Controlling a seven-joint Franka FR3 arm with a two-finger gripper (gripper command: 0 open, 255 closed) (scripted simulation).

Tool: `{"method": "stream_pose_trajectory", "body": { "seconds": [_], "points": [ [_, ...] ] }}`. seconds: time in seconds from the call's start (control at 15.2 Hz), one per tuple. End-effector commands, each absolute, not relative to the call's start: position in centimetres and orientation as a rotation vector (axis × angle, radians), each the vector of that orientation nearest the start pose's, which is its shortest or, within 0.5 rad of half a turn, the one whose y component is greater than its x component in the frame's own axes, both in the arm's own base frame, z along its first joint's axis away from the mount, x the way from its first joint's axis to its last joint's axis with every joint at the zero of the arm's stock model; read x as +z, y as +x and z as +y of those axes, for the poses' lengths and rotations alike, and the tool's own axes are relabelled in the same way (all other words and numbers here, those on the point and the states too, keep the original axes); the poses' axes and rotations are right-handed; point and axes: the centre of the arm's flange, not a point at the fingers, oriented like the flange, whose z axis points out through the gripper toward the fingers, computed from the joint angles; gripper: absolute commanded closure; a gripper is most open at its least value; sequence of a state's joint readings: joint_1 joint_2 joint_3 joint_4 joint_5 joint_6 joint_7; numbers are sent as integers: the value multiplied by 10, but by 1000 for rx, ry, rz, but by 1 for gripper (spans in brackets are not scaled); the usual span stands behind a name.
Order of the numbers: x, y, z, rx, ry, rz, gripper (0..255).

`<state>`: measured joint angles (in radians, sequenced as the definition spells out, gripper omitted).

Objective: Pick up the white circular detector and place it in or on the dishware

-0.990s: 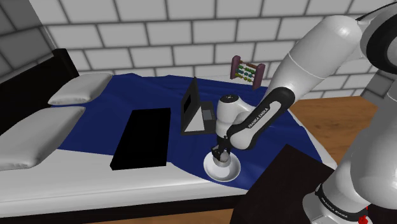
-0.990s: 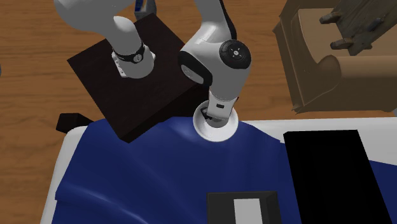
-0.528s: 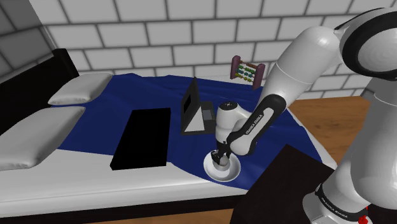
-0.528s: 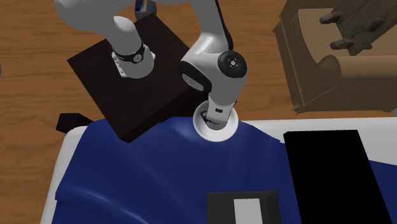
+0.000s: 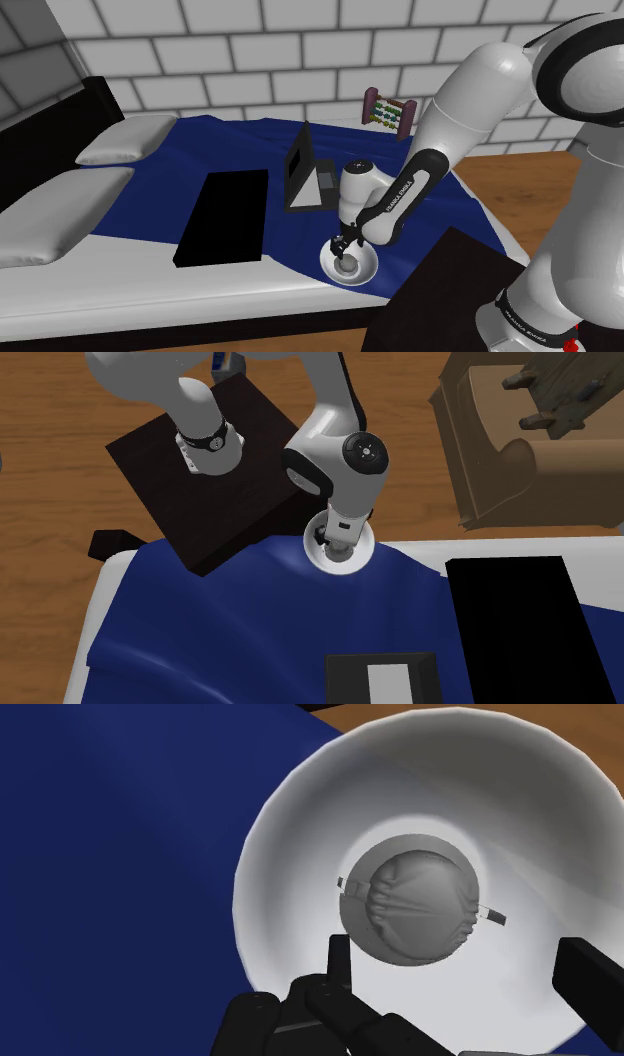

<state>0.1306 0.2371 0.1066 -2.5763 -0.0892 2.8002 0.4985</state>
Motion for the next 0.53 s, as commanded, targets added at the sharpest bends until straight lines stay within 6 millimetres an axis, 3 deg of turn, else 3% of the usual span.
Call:
{"method": "stream_pose_trajectory", "body": {
  "seconds": [0.0,0.2,0.46],
  "points": [
    [176,429,111,13,-3137,283,0],
    [176,429,111,13,-3137,283,0],
    [226,429,111,13,-3137,283,0]
  ]
}}
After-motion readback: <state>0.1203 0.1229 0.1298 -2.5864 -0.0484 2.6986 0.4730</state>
